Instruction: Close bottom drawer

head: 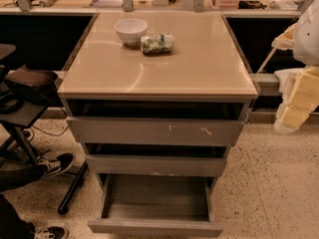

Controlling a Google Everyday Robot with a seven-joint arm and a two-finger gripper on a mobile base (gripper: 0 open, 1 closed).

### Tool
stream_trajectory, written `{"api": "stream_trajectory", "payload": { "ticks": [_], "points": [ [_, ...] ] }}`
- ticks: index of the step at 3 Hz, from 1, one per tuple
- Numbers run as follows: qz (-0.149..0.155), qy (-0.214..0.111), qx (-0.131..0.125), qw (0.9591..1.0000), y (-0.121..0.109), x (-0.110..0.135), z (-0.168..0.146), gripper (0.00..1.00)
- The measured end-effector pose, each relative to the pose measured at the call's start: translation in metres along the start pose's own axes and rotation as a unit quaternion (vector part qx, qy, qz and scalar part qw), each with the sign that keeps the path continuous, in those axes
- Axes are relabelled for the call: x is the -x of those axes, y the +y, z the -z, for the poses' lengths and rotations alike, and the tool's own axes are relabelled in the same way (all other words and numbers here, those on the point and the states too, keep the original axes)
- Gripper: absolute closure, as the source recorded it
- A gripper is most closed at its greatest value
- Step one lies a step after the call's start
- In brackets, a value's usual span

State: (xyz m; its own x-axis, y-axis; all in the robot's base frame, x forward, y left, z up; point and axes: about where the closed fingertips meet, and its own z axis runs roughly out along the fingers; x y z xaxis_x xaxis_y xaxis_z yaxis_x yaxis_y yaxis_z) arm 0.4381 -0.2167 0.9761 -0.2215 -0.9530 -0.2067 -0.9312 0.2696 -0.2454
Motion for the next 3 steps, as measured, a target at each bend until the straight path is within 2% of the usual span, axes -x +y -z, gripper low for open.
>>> {"api": "stream_trajectory", "payload": {
  "ticks": [1,2,3],
  "points": [
    [0.006,-0.004,-0.006,1.0000,0.007,0.000,-0.007,0.00],
    [0.032,-0.041,-0.007,0.9986,0.038,0.008,-0.028,0.00],
    [0.029,-0.088,0.026,0.9953,0.075,0.010,-0.105,0.00]
  ]
}}
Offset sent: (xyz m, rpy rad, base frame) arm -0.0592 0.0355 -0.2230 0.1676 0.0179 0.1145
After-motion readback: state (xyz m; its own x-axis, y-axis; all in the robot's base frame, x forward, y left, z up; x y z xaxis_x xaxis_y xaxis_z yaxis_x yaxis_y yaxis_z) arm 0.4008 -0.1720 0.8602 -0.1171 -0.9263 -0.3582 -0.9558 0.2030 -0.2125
